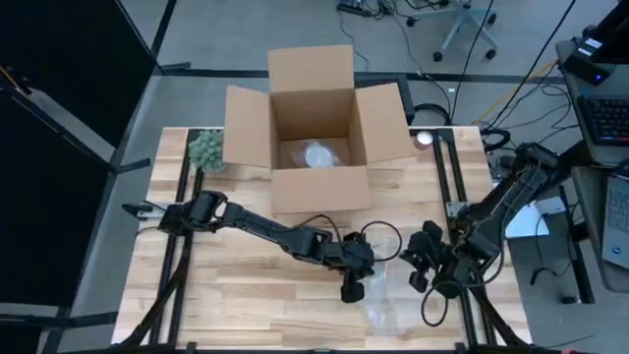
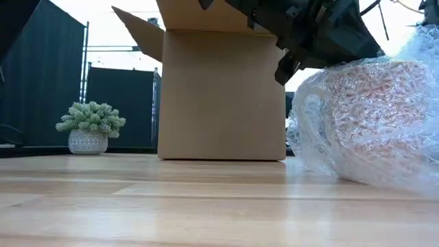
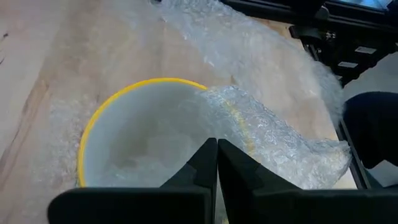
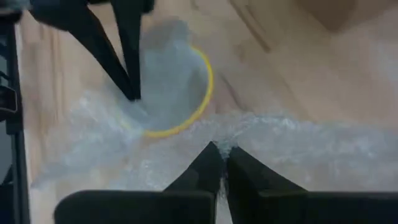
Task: Wrap mug
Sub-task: Wrap the orange mug in the bubble wrap
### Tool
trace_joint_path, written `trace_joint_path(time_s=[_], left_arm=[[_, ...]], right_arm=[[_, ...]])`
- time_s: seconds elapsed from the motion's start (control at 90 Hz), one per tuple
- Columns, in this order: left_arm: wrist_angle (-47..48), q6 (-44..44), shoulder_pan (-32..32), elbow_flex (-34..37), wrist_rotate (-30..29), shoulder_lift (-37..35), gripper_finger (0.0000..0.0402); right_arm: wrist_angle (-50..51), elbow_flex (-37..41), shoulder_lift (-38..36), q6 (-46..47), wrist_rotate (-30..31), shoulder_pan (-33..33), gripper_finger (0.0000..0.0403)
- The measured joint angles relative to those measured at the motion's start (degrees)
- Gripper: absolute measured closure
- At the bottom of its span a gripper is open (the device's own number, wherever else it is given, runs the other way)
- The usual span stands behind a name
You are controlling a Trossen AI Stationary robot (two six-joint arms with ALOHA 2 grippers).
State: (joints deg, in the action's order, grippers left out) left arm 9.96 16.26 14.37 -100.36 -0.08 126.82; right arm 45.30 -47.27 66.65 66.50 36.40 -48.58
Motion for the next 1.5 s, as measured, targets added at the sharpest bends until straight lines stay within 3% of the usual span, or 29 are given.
trace_joint_path(time_s=[0.222,0.411,0.533,0.922,1.078,1.178,1.356,1.5], left_arm=[[0.02,1.01,0.0,0.0,0.0,0.0,0.0402],[0.02,1.06,-0.04,0.0,0.0,0.0,0.0402],[0.02,1.23,-0.04,0.0,0.0,0.0,0.0402],[2.02,1.11,-0.07,0.14,-0.01,-0.52,0.0402],[9.66,-0.15,-0.2,0.13,-0.42,-4.42,0.0402],[9.66,-0.61,-0.11,0.07,-1.27,-6.9,0.0402],[6.55,-3.25,-0.2,-0.02,-8.94,-8.72,0.0402],[3.68,-2.03,-1.53,-0.19,-5.17,-5.39,0.0402]], right_arm=[[-9.68,0.02,0.0,-12.75,1.35,3.24,0.0403],[-19.91,0.02,0.22,-24.0,-1.32,6.19,0.0403],[-20.52,0.09,2.65,-23.89,-4.7,7.04,0.0403],[-23.13,-0.07,17.22,-22.04,-6.82,9.4,0.0403],[-23.63,-0.07,17.51,-22.53,-8.04,9.57,0.0403],[-23.16,0.07,17.02,-23.69,-8.82,9.72,0.0403],[-23.44,0.09,16.96,-23.86,-8.75,10.01,0.0403],[-23.75,0.17,16.96,-24.15,-8.44,9.99,0.0403]])
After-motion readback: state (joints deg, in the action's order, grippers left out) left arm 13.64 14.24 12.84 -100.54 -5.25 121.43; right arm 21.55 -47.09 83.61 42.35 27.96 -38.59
